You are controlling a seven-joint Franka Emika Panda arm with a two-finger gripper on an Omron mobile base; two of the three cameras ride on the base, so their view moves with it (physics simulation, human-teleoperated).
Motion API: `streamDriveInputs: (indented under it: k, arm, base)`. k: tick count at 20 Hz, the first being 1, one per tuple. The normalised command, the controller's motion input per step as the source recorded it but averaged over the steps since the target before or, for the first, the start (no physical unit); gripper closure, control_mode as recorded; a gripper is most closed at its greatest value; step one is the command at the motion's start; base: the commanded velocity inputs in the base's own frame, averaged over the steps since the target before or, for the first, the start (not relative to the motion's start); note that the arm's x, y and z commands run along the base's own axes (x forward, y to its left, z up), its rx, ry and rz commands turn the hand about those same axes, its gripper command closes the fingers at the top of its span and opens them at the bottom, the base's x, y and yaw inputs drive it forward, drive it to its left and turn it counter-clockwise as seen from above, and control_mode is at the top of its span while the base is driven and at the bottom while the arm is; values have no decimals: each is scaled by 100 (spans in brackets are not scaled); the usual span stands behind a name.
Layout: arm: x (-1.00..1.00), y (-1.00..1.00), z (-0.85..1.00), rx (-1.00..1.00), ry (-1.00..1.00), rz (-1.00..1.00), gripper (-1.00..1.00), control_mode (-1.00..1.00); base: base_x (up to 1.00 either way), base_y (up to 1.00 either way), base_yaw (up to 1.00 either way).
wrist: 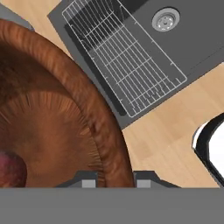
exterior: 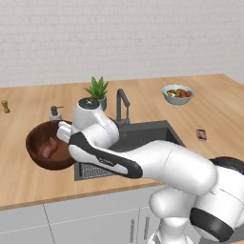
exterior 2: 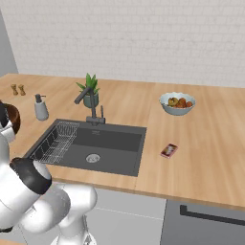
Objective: Pick the potato from the sink and place it in the bowl. Then pick the bowl and place it in the microwave. Then close the microwave door and press the start button.
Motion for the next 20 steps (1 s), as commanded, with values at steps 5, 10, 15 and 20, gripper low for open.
streamDriveInputs:
  k: [5, 10, 15, 20]
  arm:
    - [-31, -48, 58, 2, 0, -17, 100, -100]
    - [-30, -55, 48, 1, 0, -22, 100, -100]
    - [-14, -68, 37, 0, 0, -22, 100, -100]
    - [-13, -88, 33, 2, 0, -19, 100, -100]
  base:
    - [0, 0, 0]
    - [0, 0, 0]
    - [0, 0, 0]
    - [0, 0, 0]
